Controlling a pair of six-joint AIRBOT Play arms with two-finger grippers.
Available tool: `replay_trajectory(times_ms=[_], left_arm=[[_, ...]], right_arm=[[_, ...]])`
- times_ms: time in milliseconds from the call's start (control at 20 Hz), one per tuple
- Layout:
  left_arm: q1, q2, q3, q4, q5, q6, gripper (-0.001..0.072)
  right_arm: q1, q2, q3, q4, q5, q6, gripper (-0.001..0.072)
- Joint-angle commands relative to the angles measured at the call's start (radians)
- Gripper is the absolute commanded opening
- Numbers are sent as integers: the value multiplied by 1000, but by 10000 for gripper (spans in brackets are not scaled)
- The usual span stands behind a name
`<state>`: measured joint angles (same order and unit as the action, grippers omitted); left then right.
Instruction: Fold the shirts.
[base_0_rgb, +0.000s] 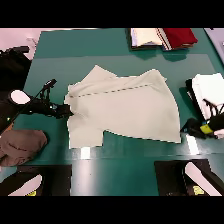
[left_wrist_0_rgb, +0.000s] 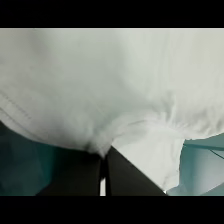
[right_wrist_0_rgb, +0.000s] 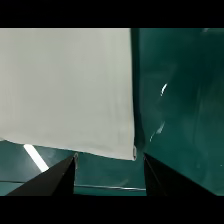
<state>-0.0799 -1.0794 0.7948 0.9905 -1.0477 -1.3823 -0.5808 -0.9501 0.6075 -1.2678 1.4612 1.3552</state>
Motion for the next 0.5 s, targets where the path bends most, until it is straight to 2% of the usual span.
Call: replay_trajectory(times_ms=[0, 100, 250, 300, 350, 400, 450], left_arm=[[0, 3, 11, 2, 0, 4, 27], [0, 3, 11, 1, 0, 4, 27], [0, 3, 11, 1, -1, 3, 27], [-1, 3, 11, 1, -1, 3, 27], [0, 3, 11, 2, -1, 4, 26], [0, 5, 13, 2, -2, 4, 26], [0, 11, 18, 5, 0, 3, 26]], right_arm=[[-86, -40, -140, 5, -35, -23, 490], [-56, -77, -144, 80, -72, -40, 480], [32, -113, -135, 178, -147, -39, 428], [70, -122, -120, 175, -157, -40, 335], [110, -128, -101, 174, -158, -40, 154], [149, -129, -71, 174, -159, -40, 18], [188, -124, -34, 174, -160, -40, 18]])
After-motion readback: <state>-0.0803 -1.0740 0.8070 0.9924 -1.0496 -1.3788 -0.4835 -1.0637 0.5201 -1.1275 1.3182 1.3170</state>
